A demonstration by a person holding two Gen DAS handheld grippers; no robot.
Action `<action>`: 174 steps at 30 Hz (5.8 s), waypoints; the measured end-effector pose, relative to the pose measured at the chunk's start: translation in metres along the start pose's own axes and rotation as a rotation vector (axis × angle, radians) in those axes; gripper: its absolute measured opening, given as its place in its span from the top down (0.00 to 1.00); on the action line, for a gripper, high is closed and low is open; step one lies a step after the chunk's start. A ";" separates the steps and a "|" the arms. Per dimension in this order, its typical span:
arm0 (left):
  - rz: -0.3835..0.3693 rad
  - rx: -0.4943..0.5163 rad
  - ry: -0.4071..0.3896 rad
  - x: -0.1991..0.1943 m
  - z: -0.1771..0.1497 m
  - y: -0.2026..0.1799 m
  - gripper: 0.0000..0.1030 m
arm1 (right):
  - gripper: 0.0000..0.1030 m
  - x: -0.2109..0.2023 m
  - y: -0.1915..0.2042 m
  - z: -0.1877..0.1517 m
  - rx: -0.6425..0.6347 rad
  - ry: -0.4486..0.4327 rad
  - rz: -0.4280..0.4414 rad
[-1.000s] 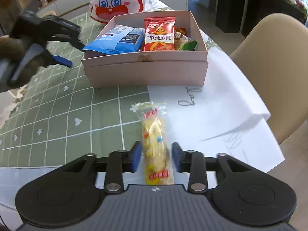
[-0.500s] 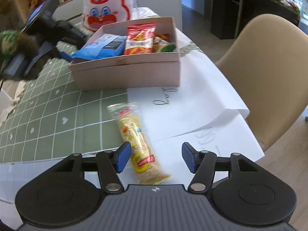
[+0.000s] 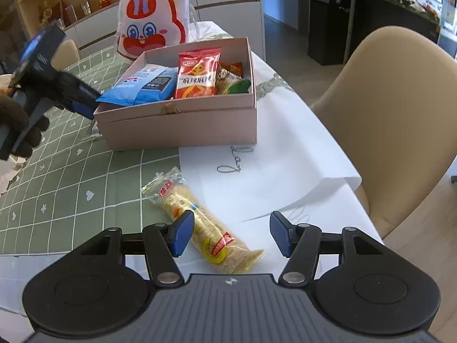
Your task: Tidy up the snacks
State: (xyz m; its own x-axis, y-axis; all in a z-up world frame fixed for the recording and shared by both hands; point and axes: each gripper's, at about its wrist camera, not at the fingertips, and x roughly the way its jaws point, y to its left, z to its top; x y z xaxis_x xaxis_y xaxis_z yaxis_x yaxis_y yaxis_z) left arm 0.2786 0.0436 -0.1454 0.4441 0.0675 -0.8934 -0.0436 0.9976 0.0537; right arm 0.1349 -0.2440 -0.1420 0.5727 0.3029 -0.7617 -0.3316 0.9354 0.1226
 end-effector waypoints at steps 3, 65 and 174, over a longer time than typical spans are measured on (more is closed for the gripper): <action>-0.038 -0.047 -0.009 -0.002 -0.005 0.008 0.48 | 0.43 0.001 -0.001 -0.001 -0.003 -0.004 -0.014; -0.254 -0.085 -0.017 -0.104 -0.183 -0.030 0.68 | 0.59 0.030 0.058 0.005 -0.219 0.102 0.034; -0.248 -0.130 -0.307 -0.254 -0.141 -0.036 0.85 | 0.35 -0.124 0.122 0.041 0.018 -0.080 0.025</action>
State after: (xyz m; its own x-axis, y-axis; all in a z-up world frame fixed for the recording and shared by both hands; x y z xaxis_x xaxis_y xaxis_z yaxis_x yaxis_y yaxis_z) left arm 0.0408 -0.0113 0.0167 0.7006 -0.1536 -0.6968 -0.0055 0.9754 -0.2206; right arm 0.0546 -0.1598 -0.0065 0.6227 0.3386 -0.7054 -0.3328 0.9305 0.1529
